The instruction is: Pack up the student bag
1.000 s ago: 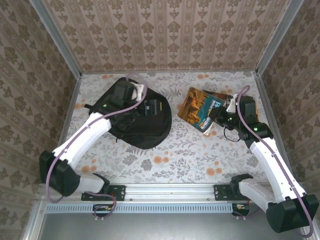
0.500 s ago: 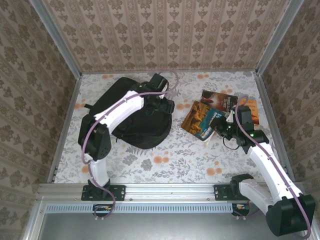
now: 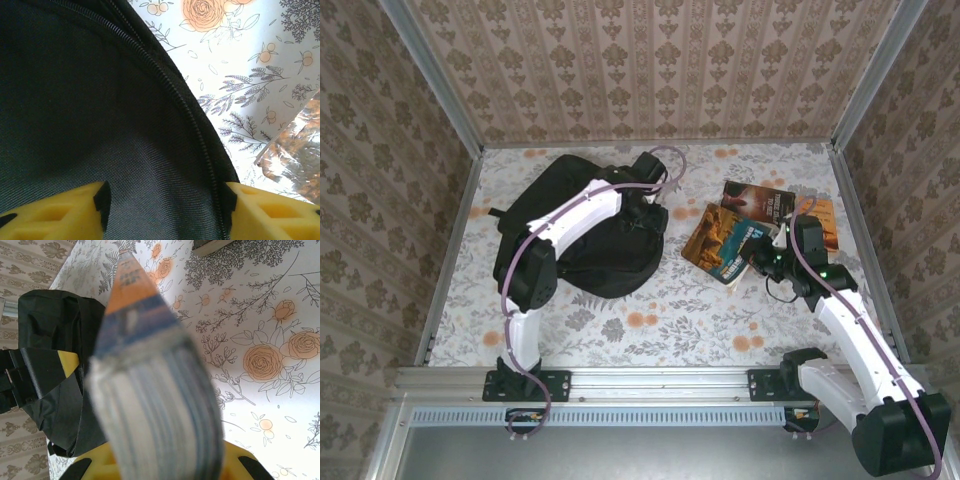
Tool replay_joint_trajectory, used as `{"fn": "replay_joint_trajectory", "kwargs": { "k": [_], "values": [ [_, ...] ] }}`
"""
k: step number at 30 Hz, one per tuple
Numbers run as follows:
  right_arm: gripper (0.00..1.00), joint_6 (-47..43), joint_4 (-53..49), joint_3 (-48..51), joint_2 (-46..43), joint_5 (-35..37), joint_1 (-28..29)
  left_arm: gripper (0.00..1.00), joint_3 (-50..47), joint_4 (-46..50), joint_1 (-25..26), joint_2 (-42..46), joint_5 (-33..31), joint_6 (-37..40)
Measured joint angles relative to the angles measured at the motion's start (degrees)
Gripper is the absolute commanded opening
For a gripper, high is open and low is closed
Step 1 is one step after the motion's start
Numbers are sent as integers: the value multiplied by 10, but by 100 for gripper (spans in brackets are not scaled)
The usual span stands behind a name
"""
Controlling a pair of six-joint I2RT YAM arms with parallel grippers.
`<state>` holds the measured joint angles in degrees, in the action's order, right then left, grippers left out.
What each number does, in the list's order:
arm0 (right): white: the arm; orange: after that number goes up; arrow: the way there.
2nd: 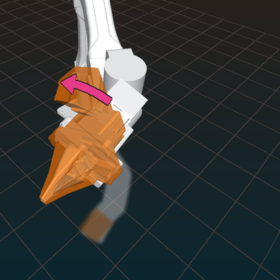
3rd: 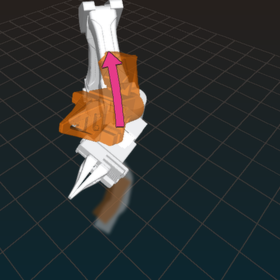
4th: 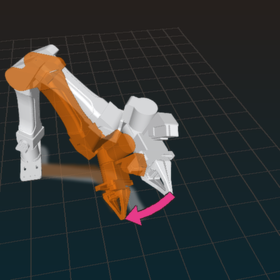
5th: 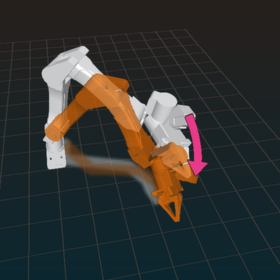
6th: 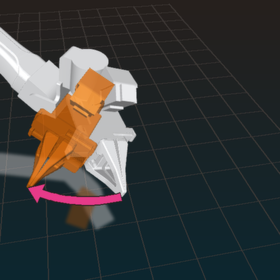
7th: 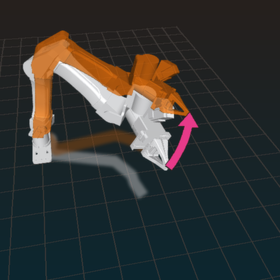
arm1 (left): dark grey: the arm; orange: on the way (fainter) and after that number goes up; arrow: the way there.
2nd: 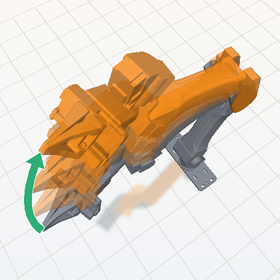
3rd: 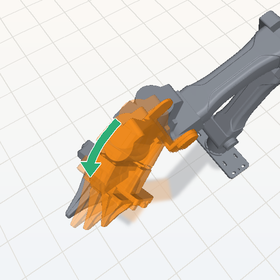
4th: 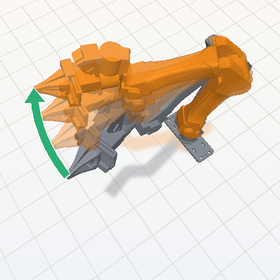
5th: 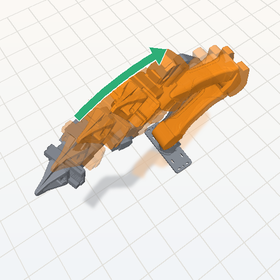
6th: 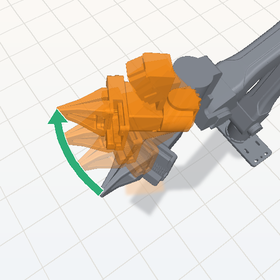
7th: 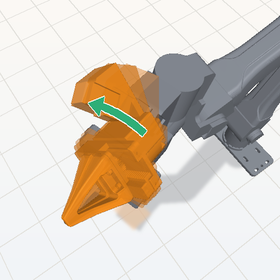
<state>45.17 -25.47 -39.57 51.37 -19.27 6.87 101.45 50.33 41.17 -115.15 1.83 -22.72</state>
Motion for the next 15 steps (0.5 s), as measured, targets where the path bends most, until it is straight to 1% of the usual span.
{"fn": "replay_joint_trajectory", "kwargs": {
  "k": [5,8,15],
  "values": [
    [0,0,4,2,0,-7,0,14,-2,-10,-5,-3,28,-1],
    [0,0,9,5,0,-7,0,0,-12,-32,-19,-3,65,-9],
    [0,1,9,6,-6,-7,0,0,-59,-73,-68,10,156,-36]
  ]
}}
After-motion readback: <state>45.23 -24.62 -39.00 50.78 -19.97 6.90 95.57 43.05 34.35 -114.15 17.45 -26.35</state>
